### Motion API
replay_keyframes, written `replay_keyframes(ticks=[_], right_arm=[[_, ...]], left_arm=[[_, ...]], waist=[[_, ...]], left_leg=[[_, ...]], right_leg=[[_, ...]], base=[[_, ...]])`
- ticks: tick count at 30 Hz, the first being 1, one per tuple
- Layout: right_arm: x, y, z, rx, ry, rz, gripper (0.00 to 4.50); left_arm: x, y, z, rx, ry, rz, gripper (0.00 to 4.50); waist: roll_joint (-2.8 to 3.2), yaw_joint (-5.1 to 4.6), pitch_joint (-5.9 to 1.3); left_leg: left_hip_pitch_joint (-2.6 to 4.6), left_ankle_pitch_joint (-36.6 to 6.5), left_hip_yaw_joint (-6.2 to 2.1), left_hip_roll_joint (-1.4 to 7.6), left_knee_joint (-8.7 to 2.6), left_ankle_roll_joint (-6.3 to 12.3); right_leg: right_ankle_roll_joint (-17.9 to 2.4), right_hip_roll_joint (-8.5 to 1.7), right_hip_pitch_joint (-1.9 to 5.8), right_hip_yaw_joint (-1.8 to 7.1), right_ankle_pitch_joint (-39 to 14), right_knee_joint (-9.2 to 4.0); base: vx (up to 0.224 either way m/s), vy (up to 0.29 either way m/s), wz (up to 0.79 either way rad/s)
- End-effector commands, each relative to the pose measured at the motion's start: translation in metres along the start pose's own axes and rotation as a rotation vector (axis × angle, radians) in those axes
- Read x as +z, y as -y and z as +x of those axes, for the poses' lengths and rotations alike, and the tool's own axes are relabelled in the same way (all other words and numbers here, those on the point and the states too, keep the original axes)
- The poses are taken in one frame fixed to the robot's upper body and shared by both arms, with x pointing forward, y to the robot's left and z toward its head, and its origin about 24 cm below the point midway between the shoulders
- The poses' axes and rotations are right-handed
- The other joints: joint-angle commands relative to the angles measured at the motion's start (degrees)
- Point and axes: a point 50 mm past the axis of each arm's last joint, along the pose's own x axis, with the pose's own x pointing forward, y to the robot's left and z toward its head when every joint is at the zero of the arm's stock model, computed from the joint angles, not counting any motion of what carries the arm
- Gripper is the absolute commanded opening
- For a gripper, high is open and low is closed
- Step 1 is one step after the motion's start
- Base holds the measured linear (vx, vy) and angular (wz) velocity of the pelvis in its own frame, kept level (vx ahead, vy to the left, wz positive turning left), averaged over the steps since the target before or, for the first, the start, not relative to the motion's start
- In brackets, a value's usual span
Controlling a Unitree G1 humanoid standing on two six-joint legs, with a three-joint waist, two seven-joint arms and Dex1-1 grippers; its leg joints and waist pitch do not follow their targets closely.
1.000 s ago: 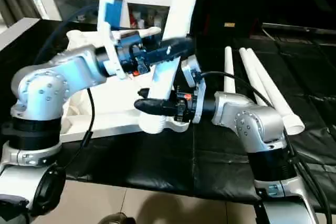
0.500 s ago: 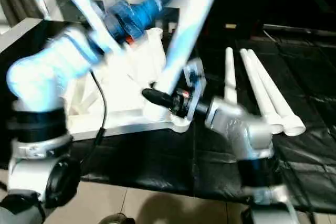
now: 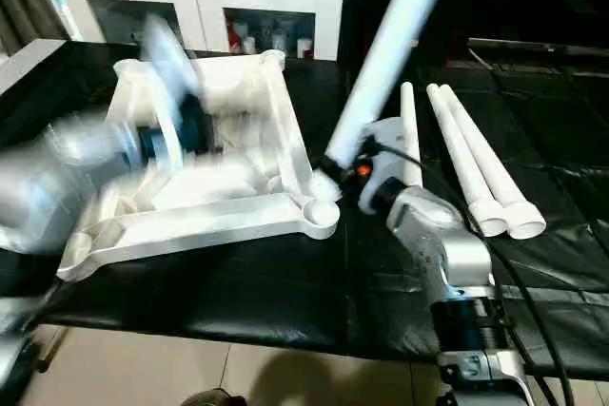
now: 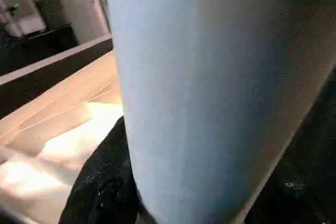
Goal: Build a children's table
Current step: Pick table leg, then insert table leg to table base
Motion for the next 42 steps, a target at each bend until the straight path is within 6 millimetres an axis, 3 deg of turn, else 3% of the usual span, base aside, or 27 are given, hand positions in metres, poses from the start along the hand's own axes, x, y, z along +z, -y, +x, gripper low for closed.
replay_keyframes(ticks=[1,4,6,7,10,15,34,42], right_arm=[[0.001,-0.001,-0.002,-0.003,0.02,-0.023,1.94],[-0.003,-0.004,-0.003,0.014,0.003,-0.04,1.94],[-0.005,-0.006,-0.003,0.018,0.001,-0.052,1.94],[-0.006,-0.007,-0.003,0.019,0.0,-0.055,1.94],[-0.009,-0.01,-0.003,0.024,-0.008,-0.063,1.94],[-0.012,-0.014,-0.002,0.032,-0.024,-0.066,1.94],[-0.016,-0.021,0.004,0.1,-0.094,-0.091,1.94],[-0.022,-0.021,0.006,0.122,-0.145,-0.093,1.94]], left_arm=[[-0.017,0.005,0.007,-0.058,-0.088,0.073,3.14],[-0.029,0.007,0.011,-0.092,-0.137,0.074,3.14],[-0.041,0.008,0.015,-0.118,-0.175,0.048,3.14],[-0.046,0.008,0.017,-0.122,-0.191,0.047,3.14],[-0.059,0.004,0.022,-0.103,-0.228,0.036,2.86],[-0.069,-0.002,0.028,-0.071,-0.226,0.008,2.37],[-0.086,-0.012,0.028,-0.092,-0.269,-0.018,1.11],[-0.089,-0.012,0.028,-0.104,-0.285,-0.019,0.54]], waist=[[0.47,-0.13,-4.43],[0.79,-0.2,-4.35],[0.64,-0.21,-4.32],[0.92,-0.25,-4.26],[1.08,-0.36,-4.29],[1.45,-0.32,-4.47],[0.79,-0.19,-4.29],[0.91,-0.25,-4.2]], left_leg=[[1.86,-10.93,-1.96,4.44,-4.73,-2.99],[1.98,-12.24,-1.97,4.5,-4.84,-3.39],[1.97,-13.01,-1.94,4.46,-4.84,-3.5],[2.03,-13.64,-1.9,4.39,-4.82,-3.54],[1.98,-14.34,-1.94,4.31,-4.8,-3.34],[1.95,-13.86,-2.02,4.53,-4.73,-2.85],[1.91,-14.13,-2.02,4.81,-4.87,-1.74],[1.92,-15.12,-2.1,4.85,-4.97,-2.11]], right_leg=[[-11.51,-5.12,2.12,2.78,-4.09,-4.17],[-12.62,-5.15,2.01,2.75,-4.36,-4.18],[-13.03,-5.22,2.1,2.79,-4.76,-4.16],[-13.12,-5.22,1.97,2.79,-5.39,-4.31],[-12.73,-5.26,2.04,2.9,-6.8,-4.58],[-13.71,-5.38,2.07,2.87,-4.75,-4.33],[-14.24,-5.84,2.04,3.05,-6.49,-4.56],[-14.27,-5.93,1.92,3.04,-7.85,-4.63]], base=[[0.0,0.0,0.0],[0.0,0.0,0.0],[0.0,0.0,0.0],[0.0,0.0,0.0],[0.0,0.0,0.0],[0.0,0.0,0.0],[0.0,0.0,0.0],[0.0,0.0,0.0]])
